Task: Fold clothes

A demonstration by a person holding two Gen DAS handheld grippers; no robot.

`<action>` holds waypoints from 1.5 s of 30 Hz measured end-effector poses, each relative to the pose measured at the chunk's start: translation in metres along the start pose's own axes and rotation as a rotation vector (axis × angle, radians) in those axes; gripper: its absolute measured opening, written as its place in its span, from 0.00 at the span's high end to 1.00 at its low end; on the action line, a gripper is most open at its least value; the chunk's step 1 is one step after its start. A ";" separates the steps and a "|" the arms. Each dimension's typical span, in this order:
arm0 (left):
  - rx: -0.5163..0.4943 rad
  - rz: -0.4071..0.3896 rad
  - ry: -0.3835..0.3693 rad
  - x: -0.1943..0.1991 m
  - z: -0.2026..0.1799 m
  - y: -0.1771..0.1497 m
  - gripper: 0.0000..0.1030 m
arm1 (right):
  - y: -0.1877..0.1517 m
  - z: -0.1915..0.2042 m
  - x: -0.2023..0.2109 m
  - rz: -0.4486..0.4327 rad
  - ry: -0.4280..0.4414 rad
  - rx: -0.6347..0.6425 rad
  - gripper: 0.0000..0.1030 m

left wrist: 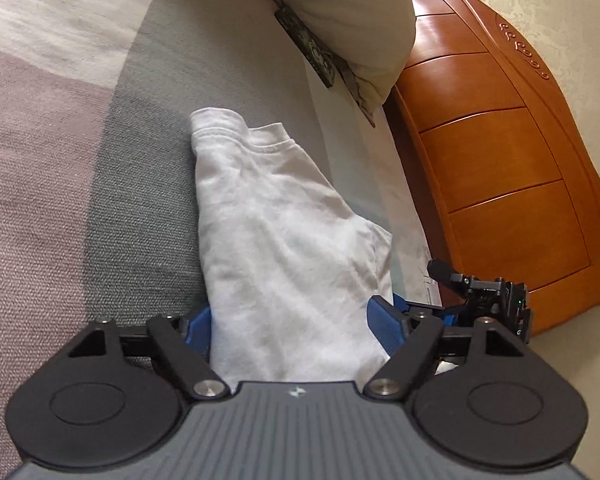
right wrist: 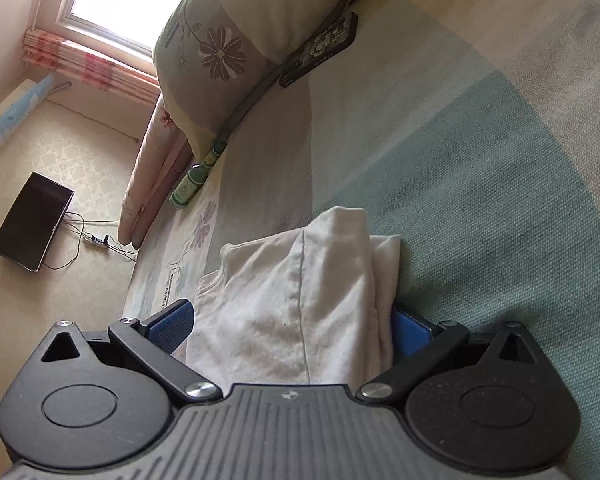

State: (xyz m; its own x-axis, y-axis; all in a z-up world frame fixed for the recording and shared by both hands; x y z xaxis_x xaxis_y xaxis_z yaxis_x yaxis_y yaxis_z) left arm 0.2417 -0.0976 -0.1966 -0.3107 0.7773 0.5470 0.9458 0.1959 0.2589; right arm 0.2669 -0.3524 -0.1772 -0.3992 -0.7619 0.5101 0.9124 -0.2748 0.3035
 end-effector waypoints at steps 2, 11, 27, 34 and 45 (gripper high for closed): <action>0.012 0.002 -0.012 0.004 0.001 -0.007 0.24 | -0.010 0.002 0.004 0.009 0.005 -0.008 0.00; 0.009 0.027 -0.054 0.012 0.002 -0.026 0.23 | -0.058 0.015 0.012 0.068 0.041 0.003 0.00; 0.059 0.032 -0.050 -0.013 -0.004 -0.004 0.23 | -0.040 0.018 -0.006 0.048 0.072 -0.020 0.00; 0.020 0.032 -0.051 -0.011 -0.006 -0.011 0.23 | -0.044 0.020 -0.005 0.058 0.103 0.028 0.00; 0.066 0.065 0.004 -0.024 -0.018 -0.002 0.21 | -0.042 0.039 -0.010 0.069 0.051 0.040 0.00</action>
State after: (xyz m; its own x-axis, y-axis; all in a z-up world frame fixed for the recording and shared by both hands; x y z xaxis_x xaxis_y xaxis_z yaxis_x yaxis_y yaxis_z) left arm 0.2453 -0.1276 -0.1955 -0.2489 0.7872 0.5642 0.9681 0.1845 0.1697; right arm 0.2294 -0.3103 -0.1633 -0.3291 -0.8073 0.4899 0.9328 -0.1973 0.3015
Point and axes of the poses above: each gripper's, at about its wrist camera, not at the fingertips, and x roughly against the way its jaws point, z to its left, y to its top, the point moved 10 cm from there along -x, roughly the way its jaws point, and after that the axes turned 5 degrees about z, right-handed, at the moved point
